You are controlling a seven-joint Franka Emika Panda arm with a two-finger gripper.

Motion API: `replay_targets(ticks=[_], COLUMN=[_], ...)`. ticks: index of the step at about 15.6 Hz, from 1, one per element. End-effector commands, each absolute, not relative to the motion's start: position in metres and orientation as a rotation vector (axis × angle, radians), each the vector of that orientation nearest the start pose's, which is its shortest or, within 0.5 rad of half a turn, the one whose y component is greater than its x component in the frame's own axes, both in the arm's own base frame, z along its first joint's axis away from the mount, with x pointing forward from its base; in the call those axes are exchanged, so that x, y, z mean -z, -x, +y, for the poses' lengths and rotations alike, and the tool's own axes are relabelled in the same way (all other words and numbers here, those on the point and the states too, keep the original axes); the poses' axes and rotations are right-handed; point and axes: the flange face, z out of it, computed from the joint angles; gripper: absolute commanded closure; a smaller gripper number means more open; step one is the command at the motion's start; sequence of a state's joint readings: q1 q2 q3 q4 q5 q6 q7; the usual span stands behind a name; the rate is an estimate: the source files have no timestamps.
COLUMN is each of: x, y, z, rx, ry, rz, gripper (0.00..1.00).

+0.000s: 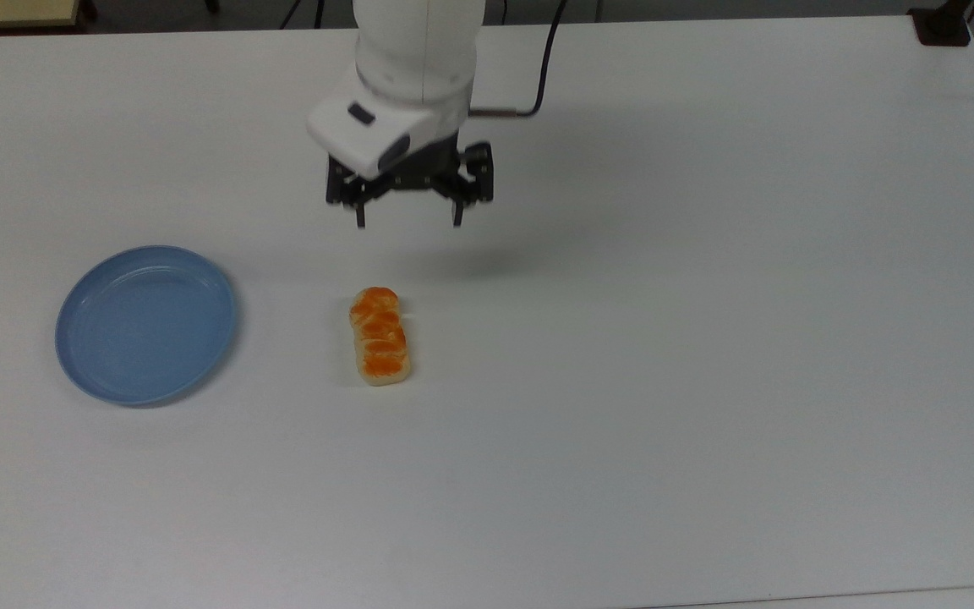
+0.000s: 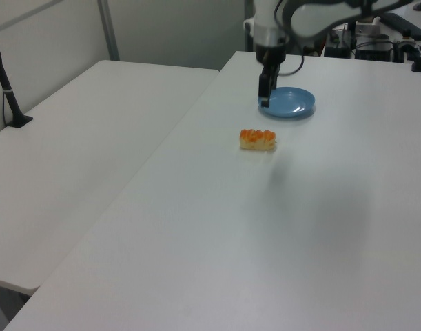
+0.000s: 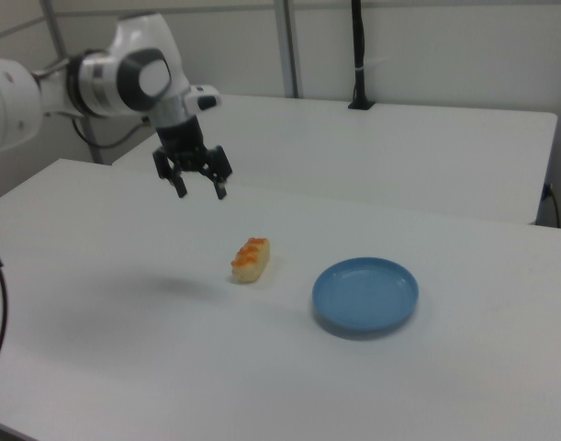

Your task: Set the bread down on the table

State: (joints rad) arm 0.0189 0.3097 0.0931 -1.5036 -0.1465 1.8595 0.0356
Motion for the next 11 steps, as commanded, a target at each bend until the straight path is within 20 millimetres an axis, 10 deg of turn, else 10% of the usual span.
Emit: replay_targets(ticks=[1,11], x=[-0.549,-0.605], y=[-0.616,-0.574], z=[0.057,0.023], rx=[0.037,-0.007], ry=[3.238,3.25], rz=[-0.139,-0.021], gripper=[0.0,0.0])
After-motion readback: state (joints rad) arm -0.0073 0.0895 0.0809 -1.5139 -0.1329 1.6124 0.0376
